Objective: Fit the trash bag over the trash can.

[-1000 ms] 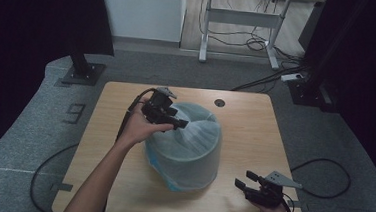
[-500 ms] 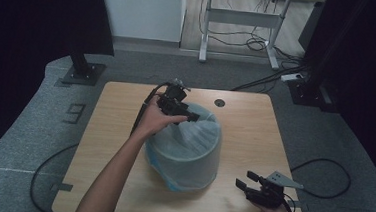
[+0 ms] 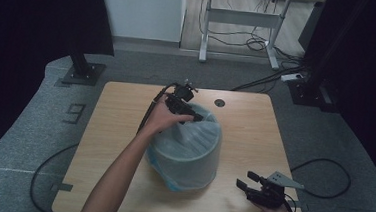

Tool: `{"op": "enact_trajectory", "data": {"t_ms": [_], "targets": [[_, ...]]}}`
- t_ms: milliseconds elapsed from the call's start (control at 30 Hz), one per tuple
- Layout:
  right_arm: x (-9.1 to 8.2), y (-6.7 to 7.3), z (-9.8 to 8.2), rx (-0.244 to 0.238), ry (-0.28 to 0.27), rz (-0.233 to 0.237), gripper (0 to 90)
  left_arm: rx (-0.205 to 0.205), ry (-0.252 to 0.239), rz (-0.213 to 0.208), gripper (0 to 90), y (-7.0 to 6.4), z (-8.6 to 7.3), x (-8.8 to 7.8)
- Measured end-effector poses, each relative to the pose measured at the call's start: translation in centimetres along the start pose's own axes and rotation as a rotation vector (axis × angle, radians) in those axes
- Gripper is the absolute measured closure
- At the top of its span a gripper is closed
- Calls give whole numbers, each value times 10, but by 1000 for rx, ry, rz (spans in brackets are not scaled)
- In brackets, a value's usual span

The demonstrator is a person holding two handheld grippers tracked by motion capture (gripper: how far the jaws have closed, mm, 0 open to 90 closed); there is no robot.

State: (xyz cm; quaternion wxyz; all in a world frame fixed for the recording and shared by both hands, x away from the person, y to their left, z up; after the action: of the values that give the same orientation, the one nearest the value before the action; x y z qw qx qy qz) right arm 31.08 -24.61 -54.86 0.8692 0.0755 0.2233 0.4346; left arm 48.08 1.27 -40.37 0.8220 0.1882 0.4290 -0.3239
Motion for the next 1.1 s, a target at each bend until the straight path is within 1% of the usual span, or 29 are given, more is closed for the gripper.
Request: {"op": "enact_trajectory", "data": {"t_ms": [233,333,433,467,500,533,567,600,667,700,800,833,867,900,933,967,1000,1033,1067,1100], "targets": [[0,0,0,1,1,0,335,27,42,7,342,-6,-1,10],[-1,0,0,2,-2,-2,335,29,46,9,341,-6,-1,11],[-3,-1,0,3,-4,-3,335,25,9,14,342,-5,1,3],[-3,-1,0,3,-4,-3,335,21,-14,15,344,-4,2,-2],[-3,-1,0,3,-4,-3,335,21,-14,15,345,-4,2,-2],[-3,-2,0,4,-3,-4,335,14,-47,12,345,-3,4,-12],[-3,-2,0,4,-3,-4,336,11,-65,10,346,-3,4,-18],[-3,-2,0,4,-3,-4,336,11,-65,10,349,-3,4,-18],[-2,-1,0,4,-3,-4,335,12,-91,5,349,-6,3,-29],[-1,-1,0,2,2,-3,335,27,-100,5,349,-10,0,-37],[1,0,-1,-1,6,0,335,57,-113,2,348,-18,-6,-50],[1,0,-1,-1,6,0,335,57,-113,2,348,-18,-6,-50],[2,1,-1,-4,10,2,335,68,-120,-15,348,-24,-10,-57],[2,1,-1,-4,10,2,335,68,-120,-15,347,-24,-10,-57],[2,2,0,-4,9,2,335,71,-120,-28,347,-26,-12,-59],[3,3,0,-6,10,0,335,79,-116,-33,347,-29,-14,-61],[3,3,-1,-6,11,1,335,106,-101,-25,348,-35,-18,-60],[3,3,-1,-5,11,1,335,116,-95,-25,347,-37,-19,-59],[3,3,-1,-5,11,1,335,116,-95,-25,347,-37,-19,-59],[4,3,-1,-5,13,0,335,126,-85,-28,347,-41,-21,-56]]}}
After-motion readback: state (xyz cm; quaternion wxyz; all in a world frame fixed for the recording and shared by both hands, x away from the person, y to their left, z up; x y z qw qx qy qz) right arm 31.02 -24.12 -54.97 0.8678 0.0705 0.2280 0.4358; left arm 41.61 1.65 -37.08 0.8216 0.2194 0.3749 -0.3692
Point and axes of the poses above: each handheld gripper's, and its own axes: x roughly forward along the jaws, z roughly out of its top, y roughly to its left, the point moved 6 cm from there along x, roughly forward along the jaws, and after that the axes turned 12 degrees about z, right-handed, at the moved point
